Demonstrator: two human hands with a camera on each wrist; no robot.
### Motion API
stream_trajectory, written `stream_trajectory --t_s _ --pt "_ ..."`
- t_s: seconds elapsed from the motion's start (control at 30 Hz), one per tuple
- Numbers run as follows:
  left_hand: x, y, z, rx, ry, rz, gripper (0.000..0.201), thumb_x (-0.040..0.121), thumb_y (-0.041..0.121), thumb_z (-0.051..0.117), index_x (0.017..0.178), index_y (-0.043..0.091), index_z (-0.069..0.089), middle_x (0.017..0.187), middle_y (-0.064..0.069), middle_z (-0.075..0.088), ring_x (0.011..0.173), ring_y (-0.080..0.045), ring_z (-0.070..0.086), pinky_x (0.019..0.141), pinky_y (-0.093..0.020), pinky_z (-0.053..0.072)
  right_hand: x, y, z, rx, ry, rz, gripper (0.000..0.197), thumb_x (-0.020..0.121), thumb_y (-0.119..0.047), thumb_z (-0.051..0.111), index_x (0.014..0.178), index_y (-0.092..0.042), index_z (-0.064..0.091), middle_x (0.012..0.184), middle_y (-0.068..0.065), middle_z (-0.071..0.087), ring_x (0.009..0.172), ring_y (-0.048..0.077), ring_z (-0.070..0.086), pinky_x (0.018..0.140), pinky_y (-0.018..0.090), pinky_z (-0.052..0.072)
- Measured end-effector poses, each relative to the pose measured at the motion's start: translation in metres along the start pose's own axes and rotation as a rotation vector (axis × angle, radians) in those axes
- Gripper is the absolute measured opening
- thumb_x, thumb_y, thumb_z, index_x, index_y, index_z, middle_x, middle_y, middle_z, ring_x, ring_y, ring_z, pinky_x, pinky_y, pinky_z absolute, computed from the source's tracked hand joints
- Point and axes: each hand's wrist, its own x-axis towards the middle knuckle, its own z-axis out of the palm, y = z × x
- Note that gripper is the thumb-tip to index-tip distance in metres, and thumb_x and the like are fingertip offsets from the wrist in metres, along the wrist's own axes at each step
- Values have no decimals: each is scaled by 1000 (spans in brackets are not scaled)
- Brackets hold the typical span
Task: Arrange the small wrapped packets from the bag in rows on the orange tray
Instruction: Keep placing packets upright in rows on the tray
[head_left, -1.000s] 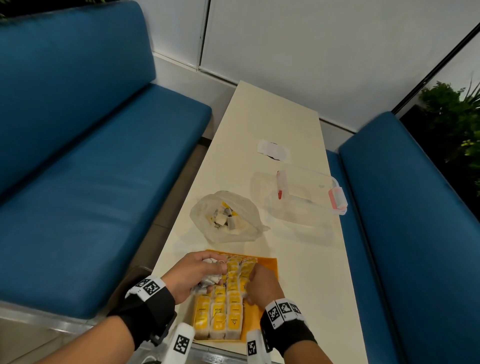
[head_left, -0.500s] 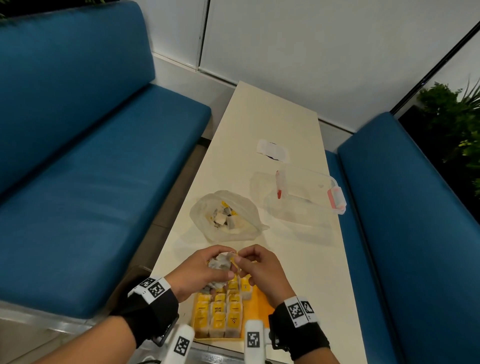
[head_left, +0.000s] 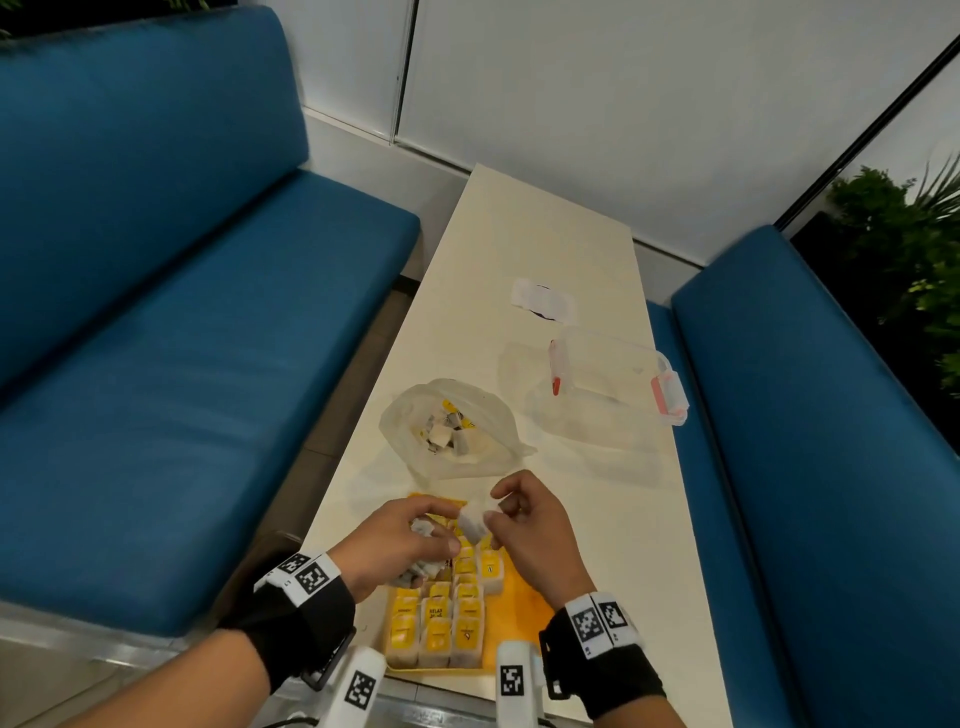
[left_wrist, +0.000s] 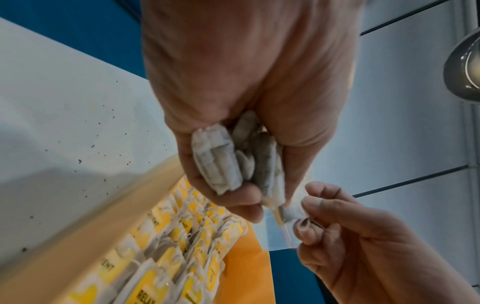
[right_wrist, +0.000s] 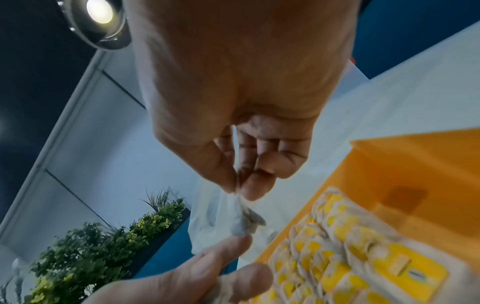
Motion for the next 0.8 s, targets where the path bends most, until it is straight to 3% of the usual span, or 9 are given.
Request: stream_trajectory --t_s 0.07,0.13,0.27,0.4,0.53,0.7,0.8 --pt "0 0 -1 -1 49 18 33 84 14 81 113 28 72 97 -5 76 75 -15 71 57 -29 53 -2 -1 -6 -39 8 1 30 78 1 62 86 -28 59 67 4 52 57 30 61 55 29 52" --pt "0 1 1 29 94 73 27 85 17 81 106 31 76 94 -2 76 79 -15 72 58 -27 53 -4 -3 -10 -50 19 10 27 79 3 60 86 -23 62 65 5 50 51 22 62 52 21 49" --pt "-1 4 9 150 117 190 20 83 21 83 99 33 80 94 0 75 81 -14 73 58 -23 54 -6 -7 -6 -88 -10 51 17 81 -1 61 79 -16 68 60 -2 63 53 18 67 55 26 52" --pt "1 6 18 209 109 194 30 76 22 89 103 28 79 95 0 75 74 -4 68 56 -17 51 -7 -10 0 -133 -36 65 28 78 -2 55 75 -25 70 64 2 69 58 15 68 59 28 56" --pt "5 2 16 343 144 199 37 68 29 93 101 33 78 104 13 73 94 3 67 70 -16 53 -7 -9 1 -216 -57 45 24 82 -7 59 80 -27 73 73 -3 71 63 8 68 62 21 54" --pt "8 -2 17 438 170 220 25 73 34 90 93 38 74 103 14 70 97 0 65 78 -17 53 -7 -11 0 -295 -96 -12 12 86 -14 66 88 -21 76 83 -9 72 77 1 66 70 14 51" --pt "12 -5 18 433 211 235 11 80 31 84 88 33 78 96 13 71 93 0 65 84 -25 55 -7 -11 0 -296 -110 -19 12 86 -14 67 89 -19 77 81 -9 73 78 0 66 70 12 50"
